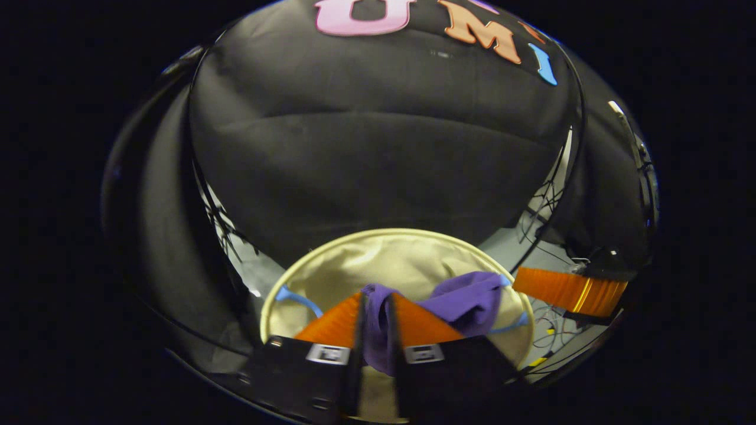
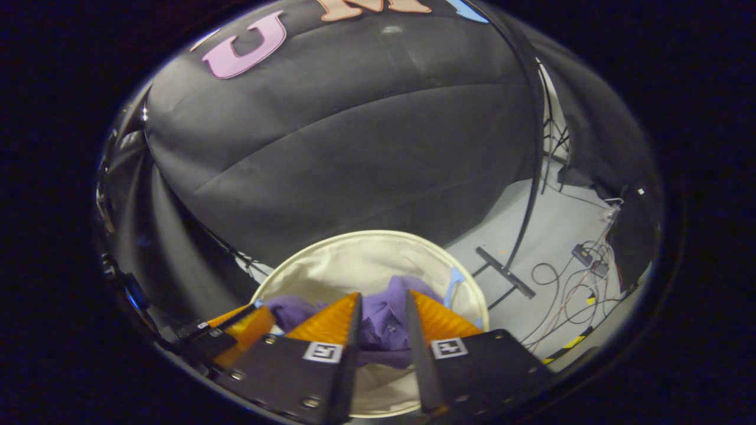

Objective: Grasp the clothes on the hanger with both hands and then place them into the laundry hamper below.

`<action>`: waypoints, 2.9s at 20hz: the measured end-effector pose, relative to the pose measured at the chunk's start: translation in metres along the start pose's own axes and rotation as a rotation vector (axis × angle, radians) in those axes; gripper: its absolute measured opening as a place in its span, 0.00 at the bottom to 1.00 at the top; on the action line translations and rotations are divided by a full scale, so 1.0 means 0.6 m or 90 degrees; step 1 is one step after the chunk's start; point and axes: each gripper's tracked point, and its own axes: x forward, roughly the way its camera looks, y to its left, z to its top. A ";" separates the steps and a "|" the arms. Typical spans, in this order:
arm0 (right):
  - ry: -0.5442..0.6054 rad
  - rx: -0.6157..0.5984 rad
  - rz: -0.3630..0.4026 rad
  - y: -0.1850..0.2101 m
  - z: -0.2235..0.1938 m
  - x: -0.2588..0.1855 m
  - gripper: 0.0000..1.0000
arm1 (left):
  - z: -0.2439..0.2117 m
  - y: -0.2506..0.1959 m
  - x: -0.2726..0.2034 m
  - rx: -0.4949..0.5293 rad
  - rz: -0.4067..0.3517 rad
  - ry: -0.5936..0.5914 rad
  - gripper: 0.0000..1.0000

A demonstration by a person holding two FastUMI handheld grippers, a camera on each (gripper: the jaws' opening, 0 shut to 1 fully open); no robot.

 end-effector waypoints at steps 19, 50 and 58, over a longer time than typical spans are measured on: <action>-0.178 -0.071 0.053 0.102 0.263 -0.224 0.99 | 0.281 0.038 -0.220 0.010 0.008 -0.165 0.96; -0.494 -0.179 0.145 0.131 0.541 -0.624 0.99 | 0.597 0.001 -0.540 0.011 0.071 -0.430 0.92; -0.491 -0.168 0.207 0.075 0.508 -0.659 0.99 | 0.602 -0.083 -0.574 0.045 0.063 -0.505 0.92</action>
